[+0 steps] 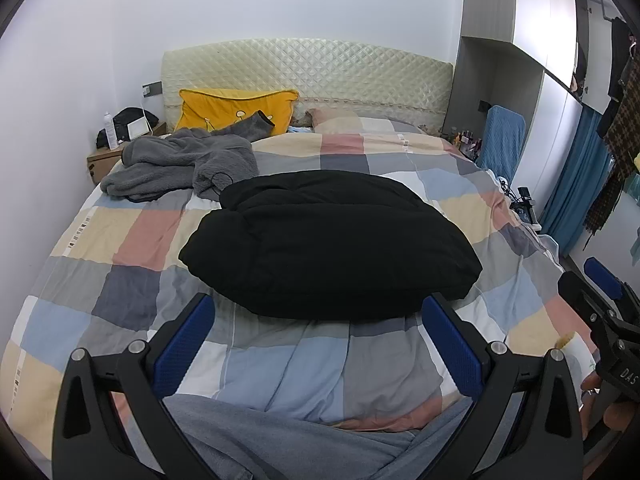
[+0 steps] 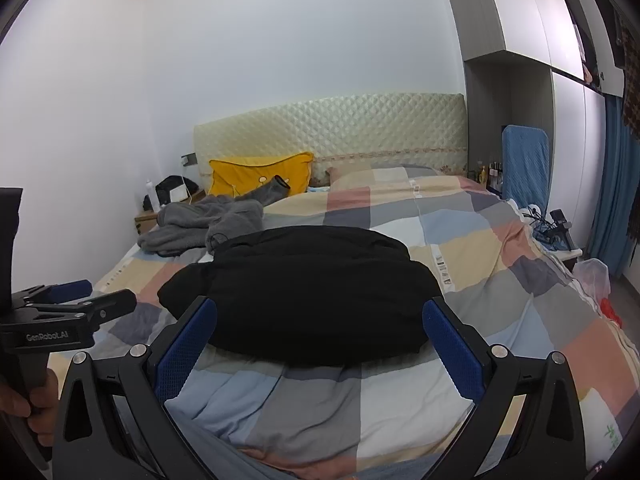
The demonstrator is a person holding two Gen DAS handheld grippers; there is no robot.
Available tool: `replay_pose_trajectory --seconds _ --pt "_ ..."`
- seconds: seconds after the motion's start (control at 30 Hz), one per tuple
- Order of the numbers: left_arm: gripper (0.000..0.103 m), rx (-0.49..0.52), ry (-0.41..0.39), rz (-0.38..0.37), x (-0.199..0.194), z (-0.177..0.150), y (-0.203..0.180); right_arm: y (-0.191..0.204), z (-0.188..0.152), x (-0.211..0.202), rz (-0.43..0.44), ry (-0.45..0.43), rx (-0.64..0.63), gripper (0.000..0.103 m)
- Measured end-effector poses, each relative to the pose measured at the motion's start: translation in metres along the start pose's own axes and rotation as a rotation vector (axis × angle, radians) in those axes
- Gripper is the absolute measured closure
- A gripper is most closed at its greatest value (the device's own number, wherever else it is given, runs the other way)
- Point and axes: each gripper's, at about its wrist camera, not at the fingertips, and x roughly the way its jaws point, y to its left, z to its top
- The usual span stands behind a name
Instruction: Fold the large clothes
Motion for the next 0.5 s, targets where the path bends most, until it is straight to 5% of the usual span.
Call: replay_pose_trajectory --seconds 0.5 --pt "0.000 0.013 -0.006 -0.002 -0.0082 0.0012 -0.0070 -0.0014 -0.0002 -0.0026 -0.003 -0.004 0.006 0.000"
